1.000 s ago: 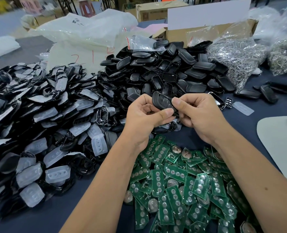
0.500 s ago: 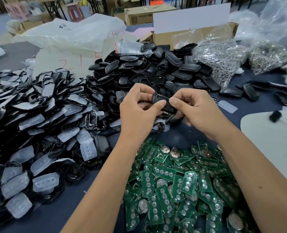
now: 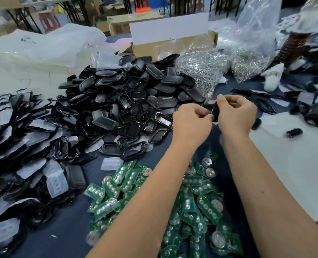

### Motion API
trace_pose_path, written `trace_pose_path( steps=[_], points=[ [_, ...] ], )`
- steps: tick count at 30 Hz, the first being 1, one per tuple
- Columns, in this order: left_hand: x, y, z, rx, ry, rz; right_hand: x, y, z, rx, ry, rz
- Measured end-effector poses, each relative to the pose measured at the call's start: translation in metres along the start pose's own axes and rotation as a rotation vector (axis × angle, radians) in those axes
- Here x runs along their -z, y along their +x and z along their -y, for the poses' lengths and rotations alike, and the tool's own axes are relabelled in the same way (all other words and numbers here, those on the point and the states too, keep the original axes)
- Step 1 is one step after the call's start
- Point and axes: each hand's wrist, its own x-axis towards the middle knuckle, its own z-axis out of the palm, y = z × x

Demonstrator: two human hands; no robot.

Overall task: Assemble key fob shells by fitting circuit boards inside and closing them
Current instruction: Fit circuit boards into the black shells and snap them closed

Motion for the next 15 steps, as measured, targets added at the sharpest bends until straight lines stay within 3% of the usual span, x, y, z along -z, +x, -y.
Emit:
trace_pose_path(
  steps=[4, 7, 10, 15],
  points=[
    [-0.004, -0.007, -0.005, -0.129, 0.205, 0.009, 0.005, 0.012, 0.0, -0.028, 0.014, -0.109],
    [0.008, -0.006, -0.001, -0.255, 0.567, -0.061, 0.004, 0.014, 0.001, -0.018, 0.033, -0.107],
    [0.023, 0.0, 0.005, -0.301, 0.836, -0.088, 0.001, 0.004, 0.004, 0.054, -0.07, 0.011],
    [0.045, 0.008, 0.011, -0.286, 0.901, -0.008, -0.003, -0.011, 0.007, 0.31, -0.426, 0.463]
  ],
)
